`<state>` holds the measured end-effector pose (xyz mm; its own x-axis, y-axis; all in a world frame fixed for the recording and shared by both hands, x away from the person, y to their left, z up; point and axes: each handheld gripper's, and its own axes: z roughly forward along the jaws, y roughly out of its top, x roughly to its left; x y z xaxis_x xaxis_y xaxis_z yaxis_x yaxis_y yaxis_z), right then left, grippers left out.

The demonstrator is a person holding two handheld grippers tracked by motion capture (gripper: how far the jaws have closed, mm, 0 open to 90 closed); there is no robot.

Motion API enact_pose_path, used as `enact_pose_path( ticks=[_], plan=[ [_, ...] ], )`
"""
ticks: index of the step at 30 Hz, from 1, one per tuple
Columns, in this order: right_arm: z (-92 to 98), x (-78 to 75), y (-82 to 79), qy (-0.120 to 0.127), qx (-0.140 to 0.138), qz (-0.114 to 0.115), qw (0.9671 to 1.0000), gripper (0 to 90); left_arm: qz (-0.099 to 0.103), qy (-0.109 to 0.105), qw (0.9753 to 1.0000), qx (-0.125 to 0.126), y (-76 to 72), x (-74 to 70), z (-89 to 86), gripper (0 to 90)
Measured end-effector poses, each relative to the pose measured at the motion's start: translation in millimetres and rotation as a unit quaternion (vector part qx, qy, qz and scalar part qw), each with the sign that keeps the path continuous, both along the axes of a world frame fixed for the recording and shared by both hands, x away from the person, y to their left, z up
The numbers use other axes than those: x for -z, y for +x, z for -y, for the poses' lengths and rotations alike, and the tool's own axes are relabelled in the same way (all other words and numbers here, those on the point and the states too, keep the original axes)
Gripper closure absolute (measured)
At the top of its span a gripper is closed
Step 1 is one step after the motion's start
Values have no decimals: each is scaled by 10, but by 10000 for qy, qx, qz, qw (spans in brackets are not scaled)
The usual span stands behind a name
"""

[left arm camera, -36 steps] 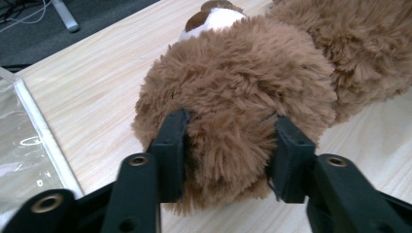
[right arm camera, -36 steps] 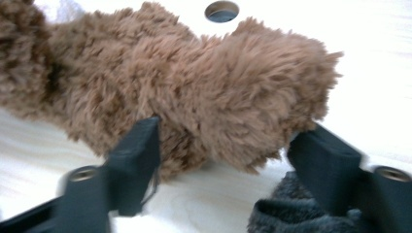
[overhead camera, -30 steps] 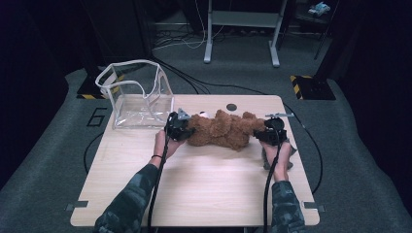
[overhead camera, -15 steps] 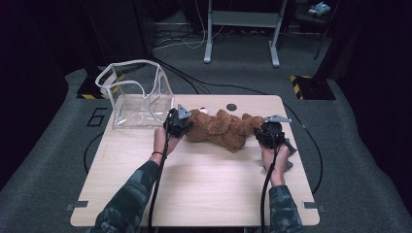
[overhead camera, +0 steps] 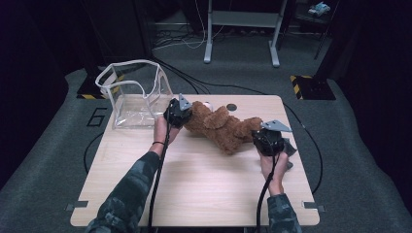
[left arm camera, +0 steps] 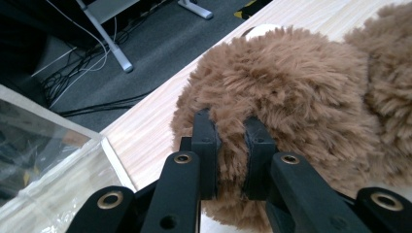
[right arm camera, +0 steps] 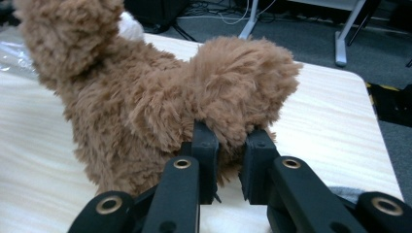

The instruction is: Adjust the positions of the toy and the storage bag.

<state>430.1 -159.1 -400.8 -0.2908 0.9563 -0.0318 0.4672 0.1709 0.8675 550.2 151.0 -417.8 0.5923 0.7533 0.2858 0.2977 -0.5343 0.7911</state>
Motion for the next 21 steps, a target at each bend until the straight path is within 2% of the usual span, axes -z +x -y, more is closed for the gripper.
enact_pose_path(
  ticks=[3, 6, 7, 8, 11, 12, 14, 16, 17, 19, 21],
  plan=[
    [-32, 53, -45, 7, -73, -113, 9999, 791, -141, 84, 9999, -16, 70, 59, 14, 799],
    [-63, 169, -41, 7, -138, -312, 9994, 789, -376, 220, 9990, -75, 122, 149, 19, 795],
    [-66, 215, -28, 68, -166, -384, 9991, 788, -376, 220, 9990, -75, 122, 149, 19, 791],
    [-65, 241, -20, 113, -183, -428, 9989, 787, -457, 123, 9988, -147, 142, 188, -10, 787],
    [-63, 265, 0, 216, -229, -489, 9983, 783, -567, 52, 9982, -214, 155, 209, -44, 739],
    [-71, 261, 13, 191, -268, -539, 9980, 777, -679, -46, 9973, -276, 144, 193, -84, 696],
    [-68, 254, 20, 225, -282, -608, 9975, 770, -719, -88, 9968, -330, 135, 178, -105, 606],
    [-48, 258, 28, 263, -312, -666, 9969, 762, -779, -248, 9958, -411, 90, 138, -163, 491],
    [-48, 258, 28, 263, -312, -666, 9969, 762, -779, -248, 9958, -411, 90, 138, -163, 459],
    [-38, 279, 38, 320, -363, -811, 9955, 748, -799, -409, 9954, -348, 11, 97, -187, 386],
    [-39, 293, 50, 294, -394, -882, 9949, 743, -847, -450, 9950, -265, -51, 69, -173, 354]
  ],
)
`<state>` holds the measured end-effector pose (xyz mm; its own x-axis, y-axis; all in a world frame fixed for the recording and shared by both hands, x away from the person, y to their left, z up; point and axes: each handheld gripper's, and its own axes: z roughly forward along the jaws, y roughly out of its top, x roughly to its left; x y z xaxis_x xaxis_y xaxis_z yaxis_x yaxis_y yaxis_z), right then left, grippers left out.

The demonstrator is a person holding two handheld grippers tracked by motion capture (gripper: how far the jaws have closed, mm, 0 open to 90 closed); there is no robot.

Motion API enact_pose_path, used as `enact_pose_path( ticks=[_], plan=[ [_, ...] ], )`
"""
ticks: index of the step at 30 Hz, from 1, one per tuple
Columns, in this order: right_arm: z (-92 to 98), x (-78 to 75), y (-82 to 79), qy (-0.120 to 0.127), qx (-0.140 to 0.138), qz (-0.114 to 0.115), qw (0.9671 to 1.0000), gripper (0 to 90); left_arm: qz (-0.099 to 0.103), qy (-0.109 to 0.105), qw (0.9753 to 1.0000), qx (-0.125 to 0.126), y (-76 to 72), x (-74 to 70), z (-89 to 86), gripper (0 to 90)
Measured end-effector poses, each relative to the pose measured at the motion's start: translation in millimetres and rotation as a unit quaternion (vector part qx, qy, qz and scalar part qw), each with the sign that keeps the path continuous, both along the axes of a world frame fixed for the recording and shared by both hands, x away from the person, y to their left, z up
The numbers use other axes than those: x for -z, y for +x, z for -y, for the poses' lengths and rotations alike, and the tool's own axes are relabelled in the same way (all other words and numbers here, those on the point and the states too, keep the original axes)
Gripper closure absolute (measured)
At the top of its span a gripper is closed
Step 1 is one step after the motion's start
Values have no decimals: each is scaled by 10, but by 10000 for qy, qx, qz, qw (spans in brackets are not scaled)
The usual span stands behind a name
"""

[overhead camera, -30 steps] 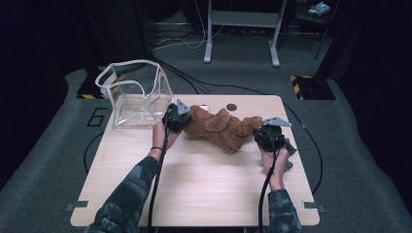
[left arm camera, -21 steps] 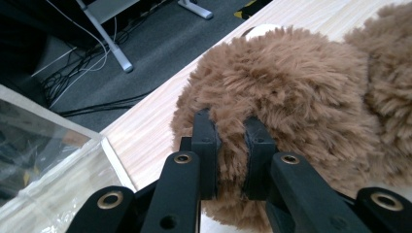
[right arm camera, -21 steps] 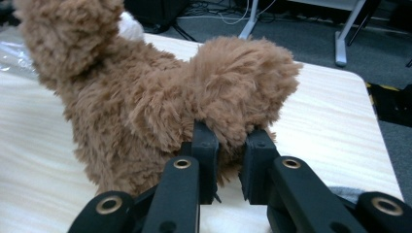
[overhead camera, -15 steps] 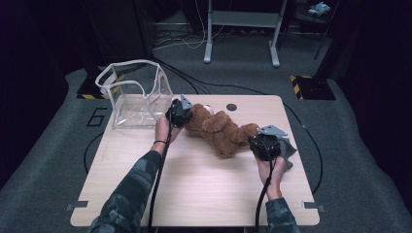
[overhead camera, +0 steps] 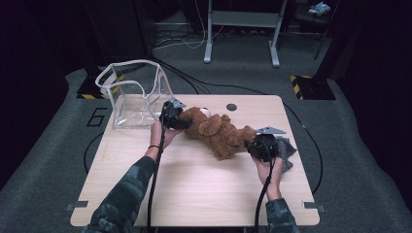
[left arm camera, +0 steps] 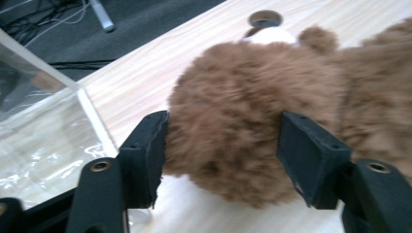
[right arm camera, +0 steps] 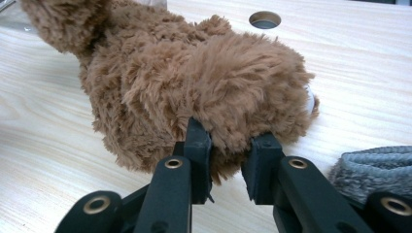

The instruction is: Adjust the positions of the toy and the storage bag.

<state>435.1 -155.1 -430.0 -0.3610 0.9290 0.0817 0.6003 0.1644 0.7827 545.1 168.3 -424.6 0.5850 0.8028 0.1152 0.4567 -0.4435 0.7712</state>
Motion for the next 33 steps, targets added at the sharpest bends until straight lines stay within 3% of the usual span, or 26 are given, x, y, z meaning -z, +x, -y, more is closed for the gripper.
enact_pose_path(
  ticks=[4, 8, 10, 12, 14, 16, 17, 18, 20, 22, 23, 25, 29, 33],
  plan=[
    [-2, 18, 13, 13, -51, -114, 9999, 738, -101, -255, 9993, 266, -136, -69, 59, 300],
    [5, 11, 16, -11, -104, -158, 9998, 735, -107, -465, 9969, 620, -307, -153, 143, 263],
    [3, 5, 20, -17, -133, -187, 9997, 735, -82, -465, 9953, 845, -403, -222, 218, 241],
    [0, 1, 21, -27, -156, -196, 9997, 735, -56, -493, 9948, 893, -434, -242, 252, 227],
    [-5, 3, 20, -48, -163, -217, 9996, 734, 14, -496, 9922, 1141, -521, -322, 415, 222],
    [-7, 10, 21, -44, -184, -253, 9995, 732, 14, -490, 9919, 1175, -527, -329, 459, 217],
    [-8, 15, 22, -23, -202, -270, 9994, 730, 27, -454, 9910, 1261, -527, -329, 567, 219],
    [-4, 16, 23, -43, -209, -274, 9994, 727, 27, -454, 9910, 1261, -527, -329, 567, 234],
    [-2, 20, 19, -22, -215, -288, 9994, 719, -22, -347, 9906, 1323, -476, -254, 672, 354],
    [11, 21, 9, -35, -263, -325, 9991, 691, -47, -315, 9906, 1331, -458, -216, 680, 562],
    [31, 22, 6, -36, -347, -319, 9989, 666, -37, -346, 9901, 1358, -452, -132, 660, 631],
    [64, 15, -4, 16, -408, -360, 9985, 619, -2, -304, 9896, 1408, -471, -34, 610, 694],
    [210, -30, -58, 515, -575, -184, 9968, 514, -140, -357, 9891, 1420, -498, 83, 457, 738],
    [356, -98, -110, 757, -440, -27, 9962, 455, -219, -414, 9884, 1446, -542, 163, 328, 743]
  ],
)
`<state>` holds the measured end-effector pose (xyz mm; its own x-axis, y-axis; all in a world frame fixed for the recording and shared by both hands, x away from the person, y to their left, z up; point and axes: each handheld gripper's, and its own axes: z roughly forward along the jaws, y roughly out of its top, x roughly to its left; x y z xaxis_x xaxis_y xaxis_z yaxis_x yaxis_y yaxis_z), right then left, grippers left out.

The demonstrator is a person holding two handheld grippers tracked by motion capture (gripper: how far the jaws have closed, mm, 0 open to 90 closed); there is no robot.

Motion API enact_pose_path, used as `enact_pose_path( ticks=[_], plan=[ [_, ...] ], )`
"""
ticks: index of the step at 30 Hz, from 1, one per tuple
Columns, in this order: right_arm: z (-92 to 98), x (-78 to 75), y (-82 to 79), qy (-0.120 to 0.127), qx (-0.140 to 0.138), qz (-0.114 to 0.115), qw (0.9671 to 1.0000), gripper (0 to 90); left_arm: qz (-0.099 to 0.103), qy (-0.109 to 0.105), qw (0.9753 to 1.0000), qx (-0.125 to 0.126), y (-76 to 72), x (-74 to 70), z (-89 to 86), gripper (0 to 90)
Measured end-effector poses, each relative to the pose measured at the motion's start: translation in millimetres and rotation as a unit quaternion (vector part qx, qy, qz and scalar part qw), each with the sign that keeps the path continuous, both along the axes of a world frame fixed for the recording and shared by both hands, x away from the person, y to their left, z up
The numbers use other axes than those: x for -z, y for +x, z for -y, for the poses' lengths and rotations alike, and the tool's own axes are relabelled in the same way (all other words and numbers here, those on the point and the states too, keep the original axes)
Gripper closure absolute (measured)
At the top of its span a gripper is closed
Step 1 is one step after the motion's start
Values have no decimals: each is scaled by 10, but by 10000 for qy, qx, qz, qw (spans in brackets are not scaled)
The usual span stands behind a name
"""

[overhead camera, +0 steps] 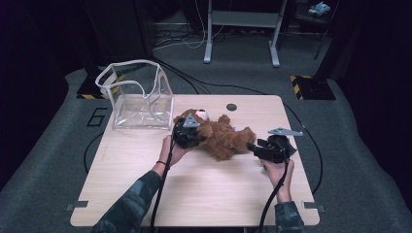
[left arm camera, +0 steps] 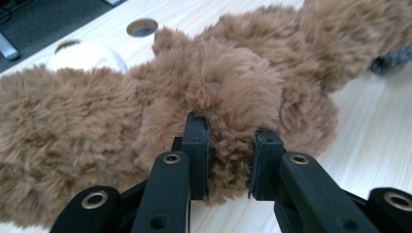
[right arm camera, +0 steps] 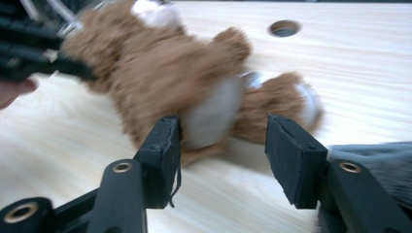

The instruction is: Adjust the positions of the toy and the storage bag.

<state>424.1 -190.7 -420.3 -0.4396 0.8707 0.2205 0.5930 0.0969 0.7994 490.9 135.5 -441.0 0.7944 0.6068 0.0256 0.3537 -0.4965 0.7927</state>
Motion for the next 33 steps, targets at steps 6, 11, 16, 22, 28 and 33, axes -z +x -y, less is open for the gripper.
enact_pose_path(
  ticks=[6, 11, 16, 22, 28, 33],
  plan=[
    [76, 65, 214, -295, 250, -414, 9984, 348, -68, -70, 10000, 7, -42, 62, -87, 741],
    [-37, 205, 499, -534, 189, -820, 9950, 285, -81, -118, 9999, -15, -59, 90, -128, 740],
    [-136, 274, 772, -627, 271, -1203, 9904, 239, -102, -126, 9999, -22, -92, 120, -151, 740],
    [-176, 409, 1025, -662, 359, -1813, 9806, 264, -112, -154, 9998, -46, -110, 151, -176, 741],
    [-247, 531, 1103, -680, 133, -1898, 9794, 554, -115, -186, 9997, -53, -119, 159, -167, 750],
    [-294, 552, 1083, -704, 89, -1864, 9799, 761, 49, -166, 9998, -89, -121, 145, -182, 771]
  ],
)
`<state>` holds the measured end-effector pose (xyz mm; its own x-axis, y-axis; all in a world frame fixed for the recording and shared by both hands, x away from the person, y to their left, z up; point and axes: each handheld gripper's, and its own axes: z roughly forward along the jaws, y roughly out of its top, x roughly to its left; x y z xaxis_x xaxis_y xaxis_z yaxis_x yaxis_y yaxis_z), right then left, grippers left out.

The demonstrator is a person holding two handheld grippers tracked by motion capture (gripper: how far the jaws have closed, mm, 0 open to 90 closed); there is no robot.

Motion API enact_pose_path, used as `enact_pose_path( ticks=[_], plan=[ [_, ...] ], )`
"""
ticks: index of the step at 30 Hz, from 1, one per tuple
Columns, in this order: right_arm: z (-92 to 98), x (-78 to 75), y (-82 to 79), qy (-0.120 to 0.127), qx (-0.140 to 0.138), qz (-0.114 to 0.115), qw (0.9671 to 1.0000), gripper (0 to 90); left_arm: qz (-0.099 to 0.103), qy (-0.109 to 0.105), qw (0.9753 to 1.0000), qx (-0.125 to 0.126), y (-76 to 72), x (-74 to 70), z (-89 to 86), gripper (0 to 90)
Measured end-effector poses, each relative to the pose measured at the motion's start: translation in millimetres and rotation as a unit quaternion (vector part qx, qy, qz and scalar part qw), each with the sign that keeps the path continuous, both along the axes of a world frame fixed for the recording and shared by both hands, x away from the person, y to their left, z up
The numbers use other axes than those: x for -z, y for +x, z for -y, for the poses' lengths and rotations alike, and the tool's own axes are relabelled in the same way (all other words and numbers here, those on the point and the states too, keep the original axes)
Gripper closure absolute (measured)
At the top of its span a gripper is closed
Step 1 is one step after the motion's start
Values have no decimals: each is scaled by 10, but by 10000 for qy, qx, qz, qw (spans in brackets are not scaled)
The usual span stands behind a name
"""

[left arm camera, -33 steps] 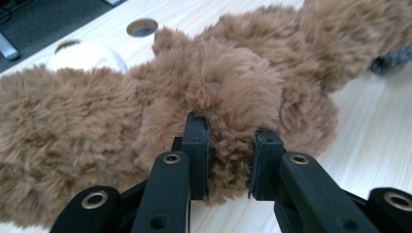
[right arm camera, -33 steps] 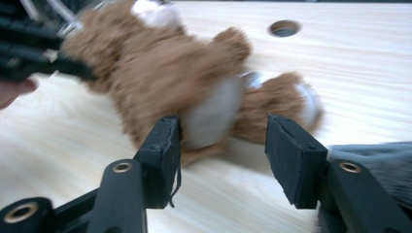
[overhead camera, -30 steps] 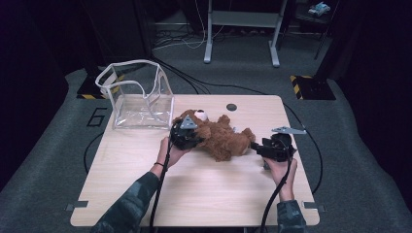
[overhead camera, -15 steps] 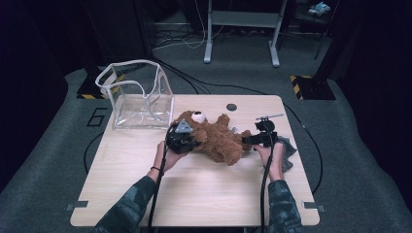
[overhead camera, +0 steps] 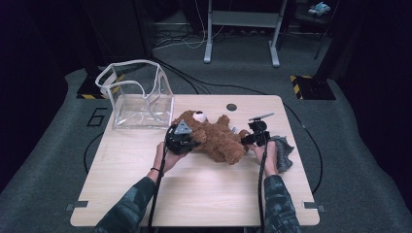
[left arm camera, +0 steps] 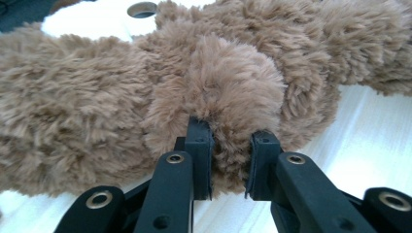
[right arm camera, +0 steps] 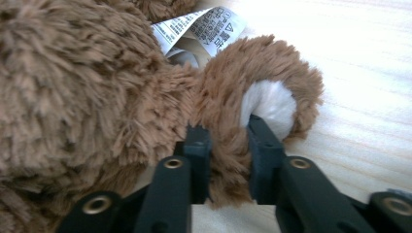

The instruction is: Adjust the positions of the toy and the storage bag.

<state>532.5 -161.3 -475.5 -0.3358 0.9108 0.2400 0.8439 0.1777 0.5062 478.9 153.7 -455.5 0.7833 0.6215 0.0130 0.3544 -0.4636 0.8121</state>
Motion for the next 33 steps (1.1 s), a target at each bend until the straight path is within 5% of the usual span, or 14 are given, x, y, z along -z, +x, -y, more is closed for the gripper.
enact_pose_path(
  ticks=[7, 12, 19, 21, 26, 33],
  plan=[
    [-11, -147, -111, -376, 110, 529, 9978, 799, 340, -17, 9993, -182, 47, -136, -112, 801],
    [13, -333, -254, -451, 269, 1196, 9914, 806, 506, 172, 9984, -194, 158, -253, -172, 813],
    [25, -540, -452, -518, 404, 1654, 9840, 808, 714, 354, 9964, -279, 321, -314, -151, 818],
    [48, -606, -548, -577, 401, 1893, 9794, 808, 852, 463, 9948, -296, 390, -358, -113, 819],
    [33, -689, -724, -657, 443, 2146, 9735, 809, 898, 515, 9941, -332, 504, -418, -57, 820],
    [-114, -708, -966, -751, 365, 2229, 9713, 811, 861, 681, 9930, -432, 625, -382, -45, 821]
  ],
)
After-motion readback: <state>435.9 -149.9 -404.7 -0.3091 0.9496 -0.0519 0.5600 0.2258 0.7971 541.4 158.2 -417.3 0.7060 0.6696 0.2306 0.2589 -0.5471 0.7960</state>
